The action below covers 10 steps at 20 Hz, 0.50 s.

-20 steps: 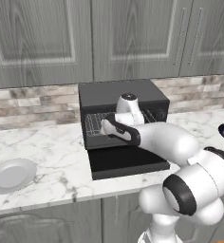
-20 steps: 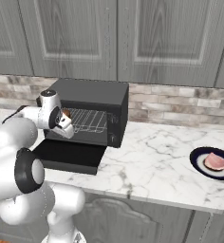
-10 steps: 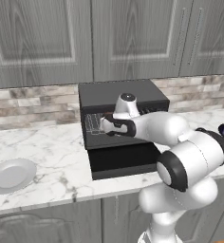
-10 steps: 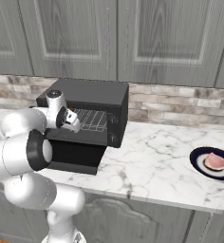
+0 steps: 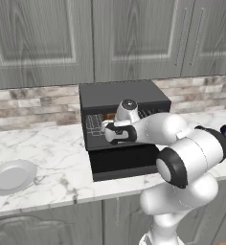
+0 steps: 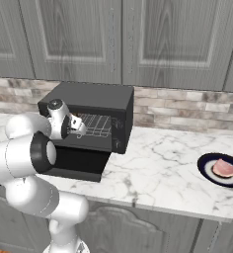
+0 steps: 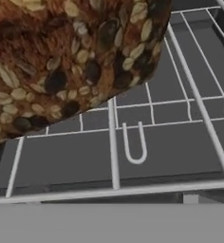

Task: Open the toaster oven door. Place the bread on the top rack in the toaster oven and place the steak on the bottom rack.

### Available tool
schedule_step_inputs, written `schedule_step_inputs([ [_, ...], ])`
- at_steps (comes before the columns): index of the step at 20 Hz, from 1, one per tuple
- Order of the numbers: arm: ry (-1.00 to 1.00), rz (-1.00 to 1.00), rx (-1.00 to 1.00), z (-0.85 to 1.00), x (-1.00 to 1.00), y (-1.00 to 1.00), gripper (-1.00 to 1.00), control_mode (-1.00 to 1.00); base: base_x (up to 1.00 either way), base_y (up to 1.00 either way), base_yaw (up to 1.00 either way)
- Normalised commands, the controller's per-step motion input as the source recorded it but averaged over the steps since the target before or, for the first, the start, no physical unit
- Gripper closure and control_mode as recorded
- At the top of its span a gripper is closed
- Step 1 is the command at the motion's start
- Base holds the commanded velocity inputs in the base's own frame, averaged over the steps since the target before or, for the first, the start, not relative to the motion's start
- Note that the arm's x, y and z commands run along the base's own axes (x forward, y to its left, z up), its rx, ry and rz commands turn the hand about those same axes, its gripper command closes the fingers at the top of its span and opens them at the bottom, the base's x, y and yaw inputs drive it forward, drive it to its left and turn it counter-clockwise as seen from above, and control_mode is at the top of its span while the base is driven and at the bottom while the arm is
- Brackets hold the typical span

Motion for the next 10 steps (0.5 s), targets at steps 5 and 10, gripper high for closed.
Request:
schedule_step_inputs([
  [5,0.02,0.01,0.00,0.23,0.54,0.00,-1.00,-1.00,0.00,0.00,0.00],
  [10,0.00,0.13,0.00,0.00,-0.74,0.00,-1.00,-1.00,0.00,0.00,0.00],
])
